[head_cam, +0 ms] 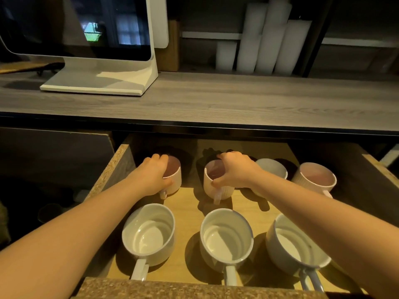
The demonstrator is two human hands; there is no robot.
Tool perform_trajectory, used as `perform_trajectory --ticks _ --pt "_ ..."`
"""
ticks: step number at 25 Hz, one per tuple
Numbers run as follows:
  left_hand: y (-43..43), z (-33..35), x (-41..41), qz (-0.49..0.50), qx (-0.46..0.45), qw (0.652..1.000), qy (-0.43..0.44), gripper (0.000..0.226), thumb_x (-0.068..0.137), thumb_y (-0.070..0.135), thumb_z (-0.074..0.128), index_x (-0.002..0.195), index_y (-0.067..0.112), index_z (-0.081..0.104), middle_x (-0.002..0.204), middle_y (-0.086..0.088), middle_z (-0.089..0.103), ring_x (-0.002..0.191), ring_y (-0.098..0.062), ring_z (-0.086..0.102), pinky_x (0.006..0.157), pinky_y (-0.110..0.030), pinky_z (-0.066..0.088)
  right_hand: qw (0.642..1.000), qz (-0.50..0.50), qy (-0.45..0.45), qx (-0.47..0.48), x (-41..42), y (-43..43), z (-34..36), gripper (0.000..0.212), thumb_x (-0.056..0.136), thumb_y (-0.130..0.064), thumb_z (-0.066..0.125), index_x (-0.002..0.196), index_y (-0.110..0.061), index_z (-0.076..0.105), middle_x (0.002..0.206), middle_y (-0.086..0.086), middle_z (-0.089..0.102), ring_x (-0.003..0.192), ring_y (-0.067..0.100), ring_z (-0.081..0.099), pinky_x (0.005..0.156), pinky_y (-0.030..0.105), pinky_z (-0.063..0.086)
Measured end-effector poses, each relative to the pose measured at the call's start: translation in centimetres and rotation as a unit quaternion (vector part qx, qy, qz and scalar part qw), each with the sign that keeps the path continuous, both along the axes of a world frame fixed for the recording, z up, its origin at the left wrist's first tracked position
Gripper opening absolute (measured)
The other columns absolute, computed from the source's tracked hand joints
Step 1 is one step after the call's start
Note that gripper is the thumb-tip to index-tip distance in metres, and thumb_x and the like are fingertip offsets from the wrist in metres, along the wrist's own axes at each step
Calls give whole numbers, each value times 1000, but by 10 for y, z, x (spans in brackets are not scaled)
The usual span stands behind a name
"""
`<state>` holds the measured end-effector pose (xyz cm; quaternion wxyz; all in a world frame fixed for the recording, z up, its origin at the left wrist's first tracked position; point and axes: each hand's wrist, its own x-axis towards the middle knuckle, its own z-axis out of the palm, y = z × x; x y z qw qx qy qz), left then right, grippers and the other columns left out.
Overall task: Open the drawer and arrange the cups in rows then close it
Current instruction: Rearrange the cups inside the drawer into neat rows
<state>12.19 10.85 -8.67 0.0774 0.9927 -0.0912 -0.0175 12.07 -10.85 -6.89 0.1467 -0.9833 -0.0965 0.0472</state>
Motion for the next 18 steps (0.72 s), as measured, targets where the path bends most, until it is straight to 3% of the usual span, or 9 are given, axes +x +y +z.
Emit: perform_trajectory --ticks 7,15,18 --pt "1 -1 -1 -1 -7 1000 3 64 84 27 65 138 14 31 134 -10 45 119 -26 47 93 -33 46 1000 -8 -13 22 -7 2 -1 64 75 -42 72 129 -16 52 122 5 61 107 20 59 73 25 47" --pt "2 -1 -2 4 -22 1000 7 61 86 27 62 137 14 32 134 -10 45 118 -25 48 93 -33 47 1000 -4 -11 28 -5 12 -3 67 77 -42 71 133 -16 47 128 6 58 114 22 57 81 29 49" --pt "-4 4 -6 0 9 1000 0 63 87 34 59 140 16 29 138 -9 43 123 -26 44 98 -38 44 1000 14 6 10 -2 9 0 77 78 -45 69 142 -18 37 138 6 51 122 25 52 88 34 50"
